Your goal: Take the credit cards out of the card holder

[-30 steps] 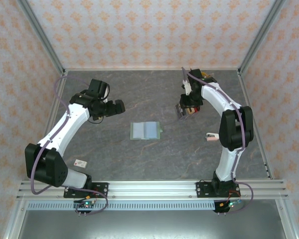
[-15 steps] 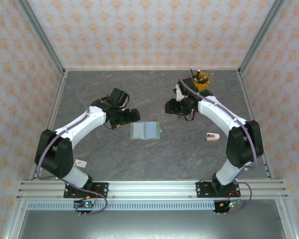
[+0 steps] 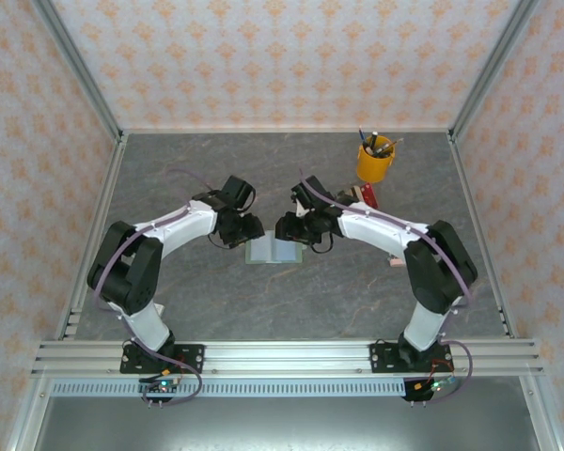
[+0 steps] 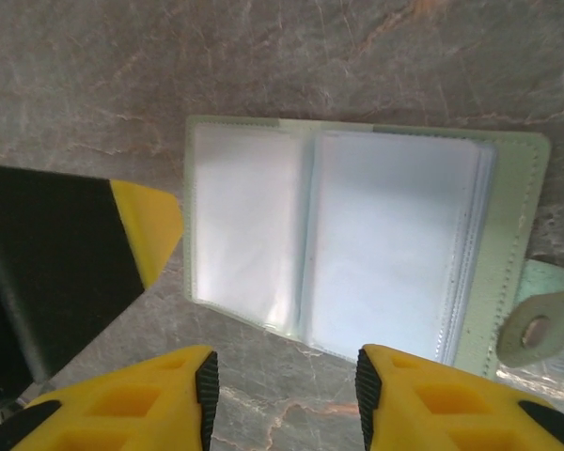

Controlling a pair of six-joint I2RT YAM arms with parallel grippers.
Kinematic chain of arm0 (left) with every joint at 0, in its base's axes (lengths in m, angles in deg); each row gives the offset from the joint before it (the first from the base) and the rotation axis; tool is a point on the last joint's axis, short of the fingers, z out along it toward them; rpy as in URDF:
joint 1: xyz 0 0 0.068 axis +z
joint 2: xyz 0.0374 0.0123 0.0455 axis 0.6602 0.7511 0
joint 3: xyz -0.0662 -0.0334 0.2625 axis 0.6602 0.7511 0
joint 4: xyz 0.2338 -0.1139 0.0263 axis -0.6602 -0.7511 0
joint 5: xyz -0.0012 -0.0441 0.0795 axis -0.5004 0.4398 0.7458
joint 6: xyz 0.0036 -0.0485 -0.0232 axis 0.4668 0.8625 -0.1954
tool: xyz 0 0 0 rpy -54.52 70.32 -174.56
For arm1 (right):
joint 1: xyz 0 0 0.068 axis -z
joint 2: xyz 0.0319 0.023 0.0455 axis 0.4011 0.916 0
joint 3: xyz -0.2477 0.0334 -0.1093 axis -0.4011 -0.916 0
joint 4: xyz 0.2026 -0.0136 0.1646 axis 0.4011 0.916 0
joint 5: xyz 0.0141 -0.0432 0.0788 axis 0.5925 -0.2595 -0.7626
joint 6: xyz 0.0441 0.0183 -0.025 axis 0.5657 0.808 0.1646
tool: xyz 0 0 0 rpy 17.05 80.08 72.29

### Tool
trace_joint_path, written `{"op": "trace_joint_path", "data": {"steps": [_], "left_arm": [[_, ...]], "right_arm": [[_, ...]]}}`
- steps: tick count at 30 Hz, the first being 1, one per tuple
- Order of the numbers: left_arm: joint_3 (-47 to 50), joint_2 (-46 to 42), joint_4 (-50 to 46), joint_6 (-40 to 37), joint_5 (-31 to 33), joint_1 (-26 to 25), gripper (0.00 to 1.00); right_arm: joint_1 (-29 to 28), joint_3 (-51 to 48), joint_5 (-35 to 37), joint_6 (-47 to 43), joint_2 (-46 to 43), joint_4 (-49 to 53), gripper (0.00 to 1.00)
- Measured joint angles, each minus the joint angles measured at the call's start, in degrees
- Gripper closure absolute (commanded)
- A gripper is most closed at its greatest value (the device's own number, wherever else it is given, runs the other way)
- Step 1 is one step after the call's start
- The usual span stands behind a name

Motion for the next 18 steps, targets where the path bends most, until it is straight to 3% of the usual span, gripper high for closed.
{"op": "trace_joint_path", "data": {"steps": [18], "left_arm": [[-1.4,5.7,0.0,-1.3,-0.5,0.0,0.71]], "right_arm": [[-0.5,5.3,5.2,0.2,9.8,4.2,0.60]]}}
